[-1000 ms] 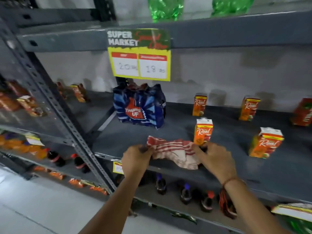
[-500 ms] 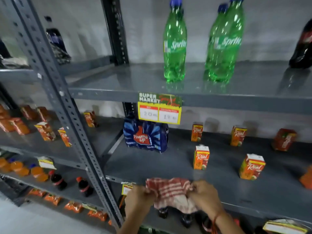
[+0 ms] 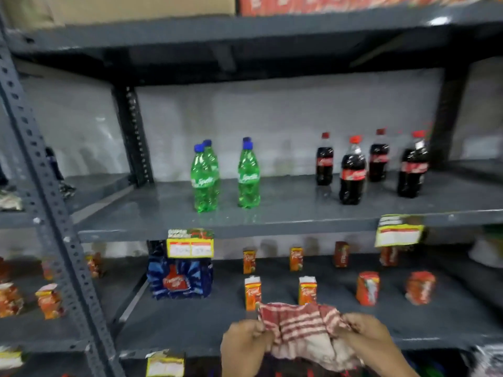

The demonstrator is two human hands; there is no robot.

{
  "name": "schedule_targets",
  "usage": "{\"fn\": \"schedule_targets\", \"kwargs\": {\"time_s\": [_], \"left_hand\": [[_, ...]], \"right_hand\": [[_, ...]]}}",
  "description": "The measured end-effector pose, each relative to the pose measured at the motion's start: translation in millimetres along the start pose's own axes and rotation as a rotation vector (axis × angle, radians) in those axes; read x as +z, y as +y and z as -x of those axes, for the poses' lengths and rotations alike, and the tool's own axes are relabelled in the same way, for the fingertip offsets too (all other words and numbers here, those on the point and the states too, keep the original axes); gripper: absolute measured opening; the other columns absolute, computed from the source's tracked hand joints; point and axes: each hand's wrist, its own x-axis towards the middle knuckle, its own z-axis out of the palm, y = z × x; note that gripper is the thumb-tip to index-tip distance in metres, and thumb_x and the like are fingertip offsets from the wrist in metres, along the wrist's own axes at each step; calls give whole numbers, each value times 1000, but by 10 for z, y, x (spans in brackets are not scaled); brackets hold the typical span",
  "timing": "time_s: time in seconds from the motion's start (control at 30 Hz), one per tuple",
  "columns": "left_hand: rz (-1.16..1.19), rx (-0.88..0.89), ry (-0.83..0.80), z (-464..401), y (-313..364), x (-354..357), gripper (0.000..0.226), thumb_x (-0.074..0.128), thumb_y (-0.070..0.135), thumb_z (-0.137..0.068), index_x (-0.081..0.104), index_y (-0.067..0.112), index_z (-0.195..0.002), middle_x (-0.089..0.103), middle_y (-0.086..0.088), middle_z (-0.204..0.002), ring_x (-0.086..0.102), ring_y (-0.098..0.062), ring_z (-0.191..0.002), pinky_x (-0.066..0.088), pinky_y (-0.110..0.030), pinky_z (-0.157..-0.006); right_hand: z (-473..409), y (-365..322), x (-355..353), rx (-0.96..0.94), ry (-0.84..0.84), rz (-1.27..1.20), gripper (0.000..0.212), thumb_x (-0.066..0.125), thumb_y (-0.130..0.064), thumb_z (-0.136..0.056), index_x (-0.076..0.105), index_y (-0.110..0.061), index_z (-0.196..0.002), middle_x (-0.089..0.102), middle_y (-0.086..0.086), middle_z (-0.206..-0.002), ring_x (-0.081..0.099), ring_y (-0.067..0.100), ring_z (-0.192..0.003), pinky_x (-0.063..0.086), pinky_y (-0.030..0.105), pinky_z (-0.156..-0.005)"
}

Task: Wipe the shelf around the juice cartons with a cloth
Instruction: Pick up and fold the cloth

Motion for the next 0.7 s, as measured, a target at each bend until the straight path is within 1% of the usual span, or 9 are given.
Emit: {"fn": "schedule_targets", "kwargs": {"time_s": [0.07, 0.17, 0.23, 0.3, 0.37, 0.47, 0.6, 0.63, 0.7], "left_hand": [[36, 97, -25, 1, 353, 219, 15, 82, 36, -63, 77, 23, -70, 75, 6, -67, 71, -5, -68, 58, -34, -76], [81, 233, -87, 30, 901, 584, 22, 82, 40, -63, 74, 20, -66, 74, 2, -65, 70, -13, -67, 56, -35, -69], [125, 315, -123, 44, 1271, 839, 21, 79, 43, -63, 72, 23, -66, 73, 2, -62, 66, -14, -57, 52, -33, -61], [172, 399, -154, 52, 1651, 1095, 15, 76, 45, -66, 72, 31, -70, 74, 6, -62, 63, -9, -49, 45, -27, -51], [209, 484, -181, 57, 2027, 1350, 11, 74, 46, -68, 72, 37, -73, 75, 8, -66, 69, -8, -58, 49, -29, -54], [221, 550, -193, -8, 2586, 1736, 20, 74, 46, -69, 72, 27, -70, 74, 2, -63, 71, -17, -61, 56, -39, -59], [198, 578, -162, -178, 3256, 2264, 15, 76, 40, -72, 71, 29, -62, 72, 6, -58, 70, -8, -59, 60, -44, -66], [189, 577, -149, -237, 3387, 2394, 17, 76, 39, -73, 71, 27, -61, 72, 7, -57, 70, -8, -59, 60, -45, -66], [156, 572, -116, -362, 3592, 2631, 19, 75, 36, -73, 71, 23, -60, 71, 7, -57, 70, -10, -59, 60, -45, -65]], "right_hand": [[29, 41, -466, -15, 63, -37, 21, 85, -23, -75, 71, -15, -60, 68, 0, -59, 61, 11, -71, 44, 31, -71], [54, 50, -1133, -20, 128, -97, 31, 80, -19, -81, 64, -5, -58, 49, -3, -55, 46, 8, -62, 30, 27, -62], [34, 38, -1547, -58, 203, -155, 30, 77, -16, -85, 66, 7, -69, 53, 0, -61, 47, 10, -68, 30, 29, -65], [7, 8, -1958, -81, 271, -249, 25, 74, -12, -87, 68, 9, -74, 59, 4, -66, 48, 14, -71, 31, 32, -68], [-58, -36, -2377, -95, 339, -289, 19, 72, -12, -87, 72, 3, -75, 66, 4, -66, 54, 13, -67, 38, 29, -62], [-262, -129, -2998, -114, 427, -308, 23, 68, -10, -91, 78, -8, -71, 72, 2, -64, 61, 9, -59, 49, 23, -51], [-705, -218, -3647, -92, 520, -127, 29, 69, -25, -90, 70, 2, -79, 63, 24, -72, 62, 27, -69, 55, 53, -72], [-835, -220, -3777, -79, 533, -78, 34, 68, -28, -90, 65, 3, -76, 60, 23, -68, 61, 28, -67, 54, 51, -70], [-1108, -205, -3993, -58, 551, 27, 39, 66, -30, -90, 51, -3, -66, 50, 11, -59, 52, 24, -60, 42, 38, -60]]}}
